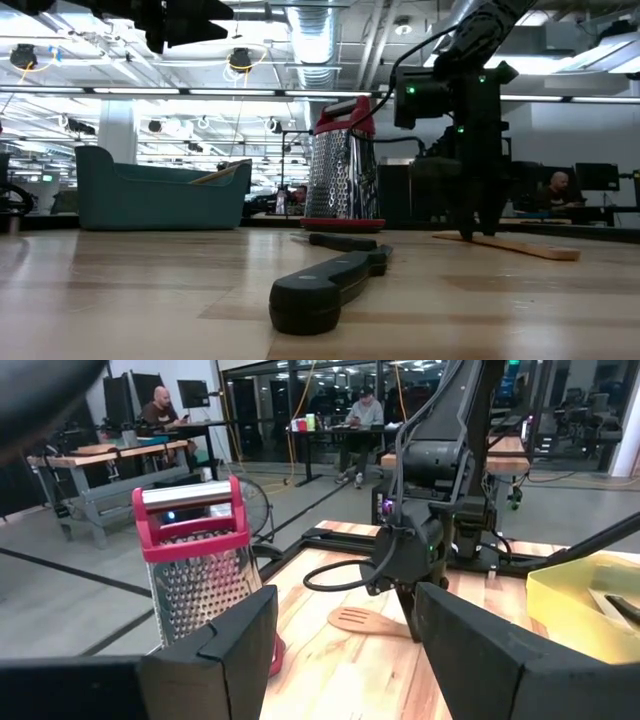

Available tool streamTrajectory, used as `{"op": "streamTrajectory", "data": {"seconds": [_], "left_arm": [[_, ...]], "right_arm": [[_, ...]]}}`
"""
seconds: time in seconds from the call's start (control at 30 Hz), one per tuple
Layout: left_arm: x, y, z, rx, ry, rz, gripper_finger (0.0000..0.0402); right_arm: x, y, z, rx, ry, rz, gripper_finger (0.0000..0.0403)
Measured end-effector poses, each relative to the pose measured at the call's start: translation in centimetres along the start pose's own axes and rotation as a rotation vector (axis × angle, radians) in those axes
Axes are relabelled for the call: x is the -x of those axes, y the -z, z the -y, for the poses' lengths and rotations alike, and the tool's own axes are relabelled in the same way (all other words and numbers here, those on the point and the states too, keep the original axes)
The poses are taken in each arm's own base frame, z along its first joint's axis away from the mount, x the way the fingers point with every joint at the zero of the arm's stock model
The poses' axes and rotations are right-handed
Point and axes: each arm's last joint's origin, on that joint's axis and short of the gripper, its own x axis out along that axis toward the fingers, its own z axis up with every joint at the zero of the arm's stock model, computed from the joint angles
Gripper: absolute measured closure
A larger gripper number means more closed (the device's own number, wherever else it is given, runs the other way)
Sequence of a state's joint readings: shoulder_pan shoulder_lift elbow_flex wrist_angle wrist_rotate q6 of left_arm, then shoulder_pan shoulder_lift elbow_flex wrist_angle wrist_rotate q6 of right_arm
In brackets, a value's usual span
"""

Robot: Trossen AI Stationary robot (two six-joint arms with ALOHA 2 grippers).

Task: Pick & Place Kitchen Items
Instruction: Put the brown wooden serving spoon into the blue bin

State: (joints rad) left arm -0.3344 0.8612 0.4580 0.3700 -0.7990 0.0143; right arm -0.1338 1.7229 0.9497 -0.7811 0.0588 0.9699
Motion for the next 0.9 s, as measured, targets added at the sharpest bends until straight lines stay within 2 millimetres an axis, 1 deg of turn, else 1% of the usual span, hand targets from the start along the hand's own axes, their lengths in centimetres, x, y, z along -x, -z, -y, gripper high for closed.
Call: {"op": "streamTrajectory", "data": {"seconds": [0.17, 0.33, 0.57, 0.73, 0.8, 0.9], "left_arm": [[0.0, 0.0, 0.0, 0.001, 0.0, 0.001, 0.0183], [0.0, 0.0, 0.0, 0.001, 0.0, 0.001, 0.0183], [0.0, 0.0, 0.0, 0.003, 0.0, 0.003, 0.0183], [0.0, 0.0, 0.0, 0.003, 0.0, 0.003, 0.0183], [0.0, -0.1, 0.0, 0.004, 0.0, 0.004, 0.0183], [0.0, -0.1, 0.0, 0.005, 0.0, 0.004, 0.0183]], "right_arm": [[0.1, -0.1, 0.0, -0.008, -0.002, 0.013, 0.0183], [0.1, -0.1, 0.0, -0.009, 0.008, 0.019, 0.0178], [-0.7, 0.6, 0.7, -0.063, 0.024, 0.009, 0.0188], [-1.2, 1.0, 0.7, -0.063, 0.026, 0.015, 0.0198], [-1.2, 0.9, 0.7, -0.075, 0.024, 0.021, 0.0211], [-1.2, 0.9, 0.6, -0.078, 0.023, 0.036, 0.0247]]}}
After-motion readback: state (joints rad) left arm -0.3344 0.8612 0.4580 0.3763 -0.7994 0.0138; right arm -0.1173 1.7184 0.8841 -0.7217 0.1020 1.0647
